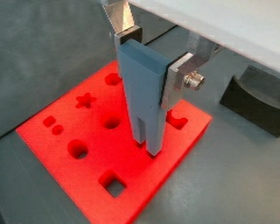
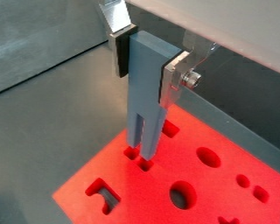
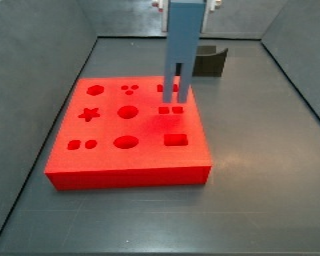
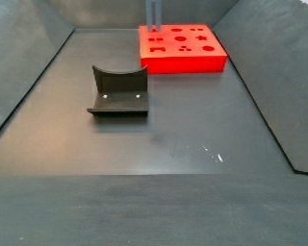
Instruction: Insert the double-square object.
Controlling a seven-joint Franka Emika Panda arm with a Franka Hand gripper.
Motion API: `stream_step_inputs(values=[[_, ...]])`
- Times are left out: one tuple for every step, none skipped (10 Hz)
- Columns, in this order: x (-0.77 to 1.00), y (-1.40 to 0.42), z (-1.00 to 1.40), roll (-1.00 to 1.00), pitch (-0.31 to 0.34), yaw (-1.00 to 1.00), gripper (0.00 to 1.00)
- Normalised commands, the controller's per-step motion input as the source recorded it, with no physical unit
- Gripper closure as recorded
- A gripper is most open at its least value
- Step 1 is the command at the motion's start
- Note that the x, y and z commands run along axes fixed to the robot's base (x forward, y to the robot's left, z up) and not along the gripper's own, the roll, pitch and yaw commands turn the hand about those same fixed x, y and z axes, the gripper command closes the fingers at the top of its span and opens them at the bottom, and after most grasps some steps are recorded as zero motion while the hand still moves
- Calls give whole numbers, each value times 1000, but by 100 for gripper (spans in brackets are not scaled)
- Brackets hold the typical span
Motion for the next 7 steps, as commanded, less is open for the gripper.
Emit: stream_step_inputs(values=[[603,0,-409,197,79,-89,100],[486,46,-446,234,51,-51,100],[117,0,-57,51,30,-14,100],[0,-9,0,9,0,0,100],[-71,-94,-26,114,-34,0,100],[-283,-37,-49,141,-114,20,100],[-260,0,-106,44,-96,100,100]])
